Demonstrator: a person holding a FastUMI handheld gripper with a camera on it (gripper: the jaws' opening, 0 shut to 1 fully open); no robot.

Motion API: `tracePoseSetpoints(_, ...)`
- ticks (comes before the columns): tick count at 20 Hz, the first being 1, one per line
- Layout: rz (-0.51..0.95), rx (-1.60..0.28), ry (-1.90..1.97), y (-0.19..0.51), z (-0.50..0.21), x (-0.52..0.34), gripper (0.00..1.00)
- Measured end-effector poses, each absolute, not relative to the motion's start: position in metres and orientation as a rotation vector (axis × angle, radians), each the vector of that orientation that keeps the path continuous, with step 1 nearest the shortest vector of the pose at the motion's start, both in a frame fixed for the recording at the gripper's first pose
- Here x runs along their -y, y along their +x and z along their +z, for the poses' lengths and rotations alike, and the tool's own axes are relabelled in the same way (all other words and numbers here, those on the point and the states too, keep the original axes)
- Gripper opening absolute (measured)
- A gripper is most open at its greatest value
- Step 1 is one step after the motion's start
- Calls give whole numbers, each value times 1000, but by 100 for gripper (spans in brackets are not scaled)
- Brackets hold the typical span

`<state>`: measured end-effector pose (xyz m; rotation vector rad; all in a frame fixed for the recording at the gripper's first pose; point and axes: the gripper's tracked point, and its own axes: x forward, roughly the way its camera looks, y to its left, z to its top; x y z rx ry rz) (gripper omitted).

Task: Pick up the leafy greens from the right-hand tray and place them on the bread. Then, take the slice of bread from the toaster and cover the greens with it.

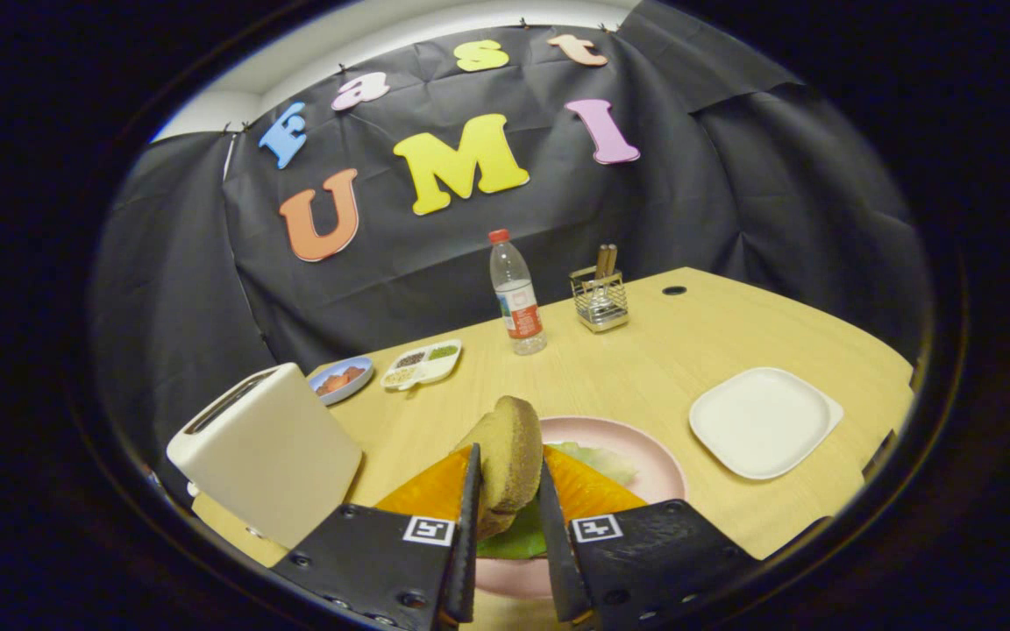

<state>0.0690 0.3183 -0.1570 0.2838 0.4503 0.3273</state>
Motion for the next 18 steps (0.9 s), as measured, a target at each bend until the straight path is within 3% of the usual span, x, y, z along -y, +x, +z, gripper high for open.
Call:
tracePoseSetpoints(4,275,-422,261,77,-154,-285,47)
tracePoseSetpoints(7,246,-372,234,82,-141,-262,68)
tracePoseSetpoints(10,214,-277,183,87,-120,-229,81)
tracePoseSetpoints(18,123,-132,96,98,-77,-106,95)
